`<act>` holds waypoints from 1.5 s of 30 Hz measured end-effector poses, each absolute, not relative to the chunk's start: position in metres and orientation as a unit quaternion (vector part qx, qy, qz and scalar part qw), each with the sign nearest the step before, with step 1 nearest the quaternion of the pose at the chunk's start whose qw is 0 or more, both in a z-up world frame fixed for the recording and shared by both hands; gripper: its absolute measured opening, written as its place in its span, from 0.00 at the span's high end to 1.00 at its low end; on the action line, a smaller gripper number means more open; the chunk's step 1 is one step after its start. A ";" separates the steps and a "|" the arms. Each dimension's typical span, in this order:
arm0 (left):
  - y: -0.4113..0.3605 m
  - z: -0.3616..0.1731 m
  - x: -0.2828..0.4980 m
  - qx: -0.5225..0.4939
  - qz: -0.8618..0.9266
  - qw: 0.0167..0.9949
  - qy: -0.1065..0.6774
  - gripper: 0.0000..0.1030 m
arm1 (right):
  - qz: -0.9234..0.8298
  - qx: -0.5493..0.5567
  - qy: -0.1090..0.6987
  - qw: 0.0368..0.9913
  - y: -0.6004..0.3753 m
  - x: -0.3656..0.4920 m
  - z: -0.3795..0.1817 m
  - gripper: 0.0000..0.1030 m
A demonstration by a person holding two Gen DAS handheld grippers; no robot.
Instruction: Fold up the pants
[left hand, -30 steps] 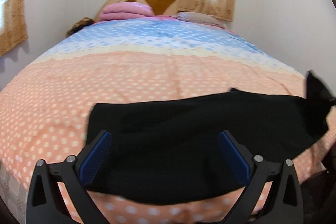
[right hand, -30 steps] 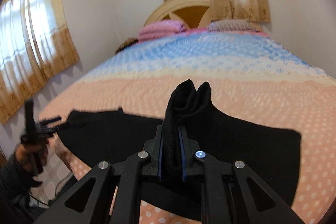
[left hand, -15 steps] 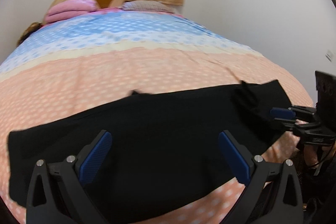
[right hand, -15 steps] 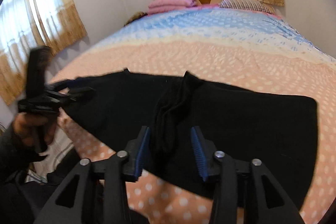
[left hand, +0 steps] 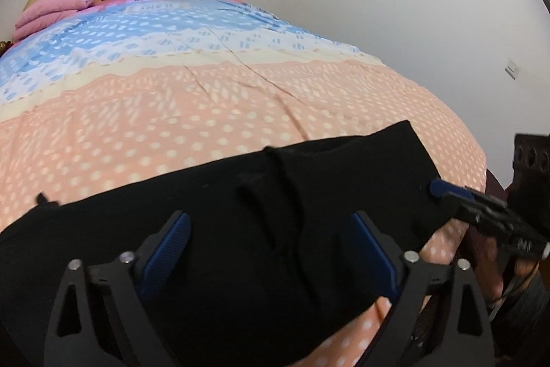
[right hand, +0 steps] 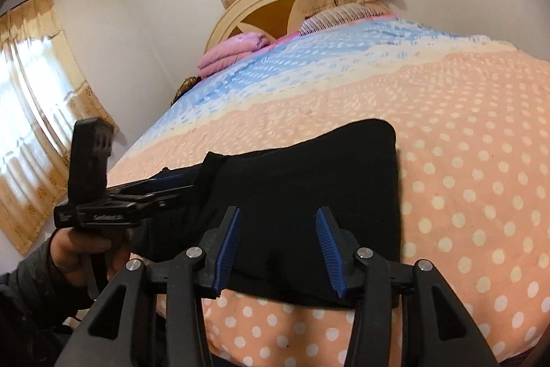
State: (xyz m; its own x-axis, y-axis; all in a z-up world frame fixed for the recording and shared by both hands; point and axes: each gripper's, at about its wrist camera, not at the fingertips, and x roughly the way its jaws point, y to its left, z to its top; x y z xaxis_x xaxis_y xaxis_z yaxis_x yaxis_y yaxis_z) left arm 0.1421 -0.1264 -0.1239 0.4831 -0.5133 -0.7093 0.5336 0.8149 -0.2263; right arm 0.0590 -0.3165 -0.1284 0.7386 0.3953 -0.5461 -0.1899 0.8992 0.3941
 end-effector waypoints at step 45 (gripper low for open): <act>-0.107 -0.140 0.129 0.048 -0.262 0.882 0.390 0.38 | 0.131 0.075 0.295 0.943 -0.293 0.091 -0.111 0.41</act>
State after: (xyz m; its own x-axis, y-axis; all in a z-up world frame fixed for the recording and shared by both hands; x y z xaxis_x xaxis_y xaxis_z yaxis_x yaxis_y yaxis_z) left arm 0.1287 -0.1070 -0.1402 0.5594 -0.4245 -0.7120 0.4989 0.8584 -0.1198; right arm 0.0905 -0.2934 -0.1115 0.7911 0.2912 -0.5379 -0.2030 0.9546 0.2182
